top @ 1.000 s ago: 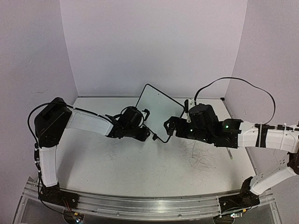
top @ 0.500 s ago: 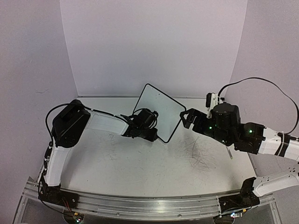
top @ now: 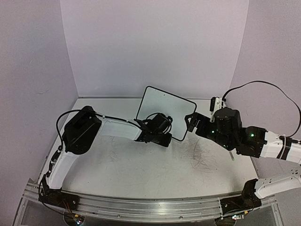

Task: Write a sentence on the whiteboard
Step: Adjust the whiteboard stand at the center of the board, then move the whiteboard stand to the center of the board.

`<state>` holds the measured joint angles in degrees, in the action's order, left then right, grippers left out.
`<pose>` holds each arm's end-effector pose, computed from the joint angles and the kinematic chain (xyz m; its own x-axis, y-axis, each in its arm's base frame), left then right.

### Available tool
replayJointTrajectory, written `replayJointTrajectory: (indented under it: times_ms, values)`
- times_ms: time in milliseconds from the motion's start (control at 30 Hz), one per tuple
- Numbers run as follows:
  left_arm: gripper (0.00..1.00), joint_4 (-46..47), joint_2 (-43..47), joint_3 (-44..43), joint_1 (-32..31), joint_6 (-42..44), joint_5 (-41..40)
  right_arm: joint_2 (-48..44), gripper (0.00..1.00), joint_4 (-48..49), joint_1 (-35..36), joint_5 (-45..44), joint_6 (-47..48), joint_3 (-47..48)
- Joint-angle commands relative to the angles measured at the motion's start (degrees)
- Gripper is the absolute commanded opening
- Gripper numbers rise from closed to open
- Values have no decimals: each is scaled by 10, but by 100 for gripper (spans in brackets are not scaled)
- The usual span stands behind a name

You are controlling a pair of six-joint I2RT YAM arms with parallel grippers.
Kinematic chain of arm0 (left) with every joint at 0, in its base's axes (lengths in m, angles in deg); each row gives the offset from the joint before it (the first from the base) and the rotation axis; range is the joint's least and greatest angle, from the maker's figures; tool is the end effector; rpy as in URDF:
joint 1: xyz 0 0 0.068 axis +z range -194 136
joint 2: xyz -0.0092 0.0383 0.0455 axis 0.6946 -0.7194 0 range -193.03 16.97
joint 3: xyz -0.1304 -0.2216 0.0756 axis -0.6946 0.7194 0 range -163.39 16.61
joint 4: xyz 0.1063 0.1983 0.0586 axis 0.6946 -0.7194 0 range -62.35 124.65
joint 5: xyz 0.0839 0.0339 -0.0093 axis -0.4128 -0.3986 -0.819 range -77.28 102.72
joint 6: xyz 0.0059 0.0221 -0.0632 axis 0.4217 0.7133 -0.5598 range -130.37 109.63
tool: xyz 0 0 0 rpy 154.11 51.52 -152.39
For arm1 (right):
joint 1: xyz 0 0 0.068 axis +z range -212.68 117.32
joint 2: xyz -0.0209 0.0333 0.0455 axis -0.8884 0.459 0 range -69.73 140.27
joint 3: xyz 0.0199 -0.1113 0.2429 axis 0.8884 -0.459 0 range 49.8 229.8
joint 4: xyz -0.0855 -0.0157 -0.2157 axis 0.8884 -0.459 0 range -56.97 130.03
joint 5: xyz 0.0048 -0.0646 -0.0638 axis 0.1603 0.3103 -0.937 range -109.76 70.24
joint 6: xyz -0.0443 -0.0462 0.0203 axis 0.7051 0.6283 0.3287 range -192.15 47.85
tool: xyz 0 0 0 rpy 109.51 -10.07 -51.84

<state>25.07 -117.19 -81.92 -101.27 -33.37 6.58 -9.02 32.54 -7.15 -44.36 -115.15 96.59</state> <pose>0.2746 -0.4166 0.1331 -0.6642 0.3149 -0.6780 0.5825 0.7865 -0.2053 0.1484 0.1766 0.3014 -0.5127 0.3489 -0.7845 -0.2467 0.8153 0.5238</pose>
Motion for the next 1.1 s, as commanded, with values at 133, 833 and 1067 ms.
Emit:
replayJointTrajectory:
  times_ms: [133,833,1067]
  values:
    - [27,19,91,71,-6,17,-39,-26,98,-86,-4,-116,-52,2]
    - [75,11,590,430,20,3,-153,458,94,-130,-28,41,-73,315]
    - [76,14,661,455,20,8,-132,532,76,-131,-29,18,-137,327]
